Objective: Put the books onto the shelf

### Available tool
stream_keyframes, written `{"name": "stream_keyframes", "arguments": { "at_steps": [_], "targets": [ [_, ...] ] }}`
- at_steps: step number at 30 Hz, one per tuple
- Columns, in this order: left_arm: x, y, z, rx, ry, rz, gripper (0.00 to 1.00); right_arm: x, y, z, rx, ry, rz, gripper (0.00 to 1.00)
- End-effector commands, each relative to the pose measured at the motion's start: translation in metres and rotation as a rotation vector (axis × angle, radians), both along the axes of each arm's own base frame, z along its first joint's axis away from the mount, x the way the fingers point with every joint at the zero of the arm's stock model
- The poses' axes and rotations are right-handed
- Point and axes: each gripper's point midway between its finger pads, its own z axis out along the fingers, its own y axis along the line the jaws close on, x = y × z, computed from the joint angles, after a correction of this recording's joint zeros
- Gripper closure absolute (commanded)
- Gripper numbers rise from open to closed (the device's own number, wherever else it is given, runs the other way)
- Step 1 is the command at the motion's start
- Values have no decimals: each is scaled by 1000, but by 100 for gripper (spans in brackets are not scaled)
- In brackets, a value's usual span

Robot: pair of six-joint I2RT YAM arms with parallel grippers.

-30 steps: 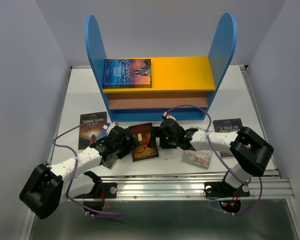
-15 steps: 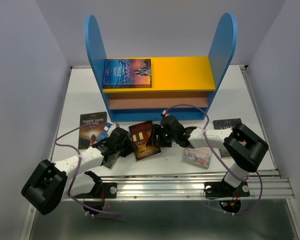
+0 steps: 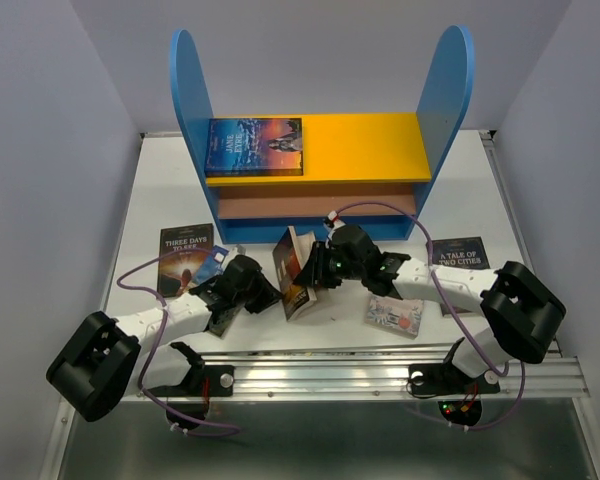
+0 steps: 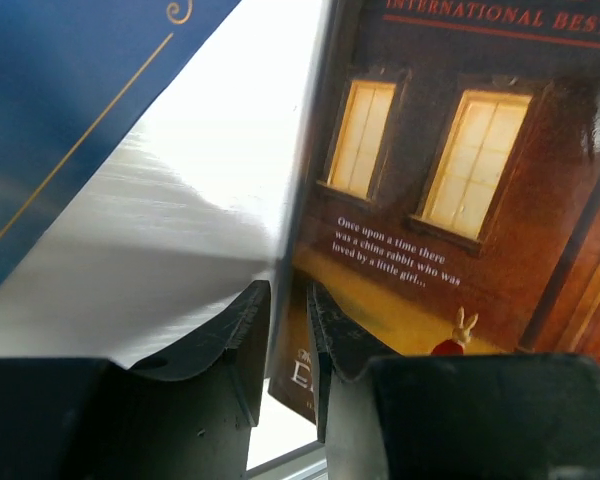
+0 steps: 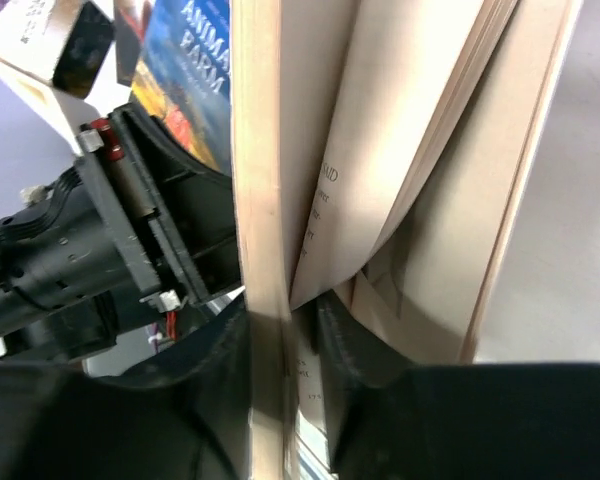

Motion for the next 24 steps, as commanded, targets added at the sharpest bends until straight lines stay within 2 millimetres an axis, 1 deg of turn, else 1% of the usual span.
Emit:
{"name": "stream_keyframes", "arguments": {
  "at_steps": [1,2,3,4,6,7,8,9,10,11,12,13,15,16,17,18,19,20,21,22,23,24],
  "targets": [
    [-4,-3,2,-5,3,-20,67,2,4,12,20,-33,-13,71],
    [-3,-4,5,-9,-4,-21,67,4,4,9,1,-29,-18,71],
    [-2,-4,6,-9,-6,-21,67,5,-1,-1,-47,-12,-31,71],
    [-2,-4,6,-5,-9,-21,67,6,-2,-5,-68,-5,-34,71],
    [-1,-4,6,-3,-11,-22,67,8,-2,-10,-93,-9,-25,82],
    [-1,-4,6,-3,-11,-22,67,7,-3,-12,-99,-12,-21,95],
    [-2,-4,6,-2,-8,-21,66,9,-3,-12,-104,-25,-19,99],
    [-2,-4,6,-5,-7,-22,66,10,-4,-9,-103,-40,-21,99],
    [-2,-4,7,-7,-9,-22,59,11,-5,-6,-103,-51,-26,99],
    [-1,-5,10,-14,-18,-24,55,12,-6,-2,-101,-68,-28,99],
    [-1,-5,12,-19,-24,-24,52,14,-7,2,-98,-87,-33,99],
    [0,-6,15,-24,-33,-26,39,16,-10,13,-84,-118,-48,99],
    [3,-9,29,-53,-75,-34,29,17,-15,25,-68,-154,-59,99],
    [4,-11,42,-80,-111,-39,19,18,-22,40,-40,-178,-75,99],
    [5,-11,48,-90,-131,-39,14,20,-26,47,-24,-189,-86,99],
    [7,-11,57,-104,-157,-40,11,17,-27,55,-5,-201,-75,99],
    [8,-12,71,-131,-200,-41,5,16,-33,70,29,-224,-82,99],
    [9,-12,77,-142,-219,-41,1,13,-34,77,48,-234,-76,99],
    [9,-12,85,-155,-242,-43,1,13,-37,82,63,-237,-78,99],
    [9,-13,97,-180,-282,-56,1,12,-39,87,81,-235,-78,99],
    [9,-13,102,-191,-300,-59,1,8,-40,92,100,-235,-73,99],
    [10,-15,109,-211,-327,-65,1,7,-45,101,128,-246,-78,99]
  ]
}}
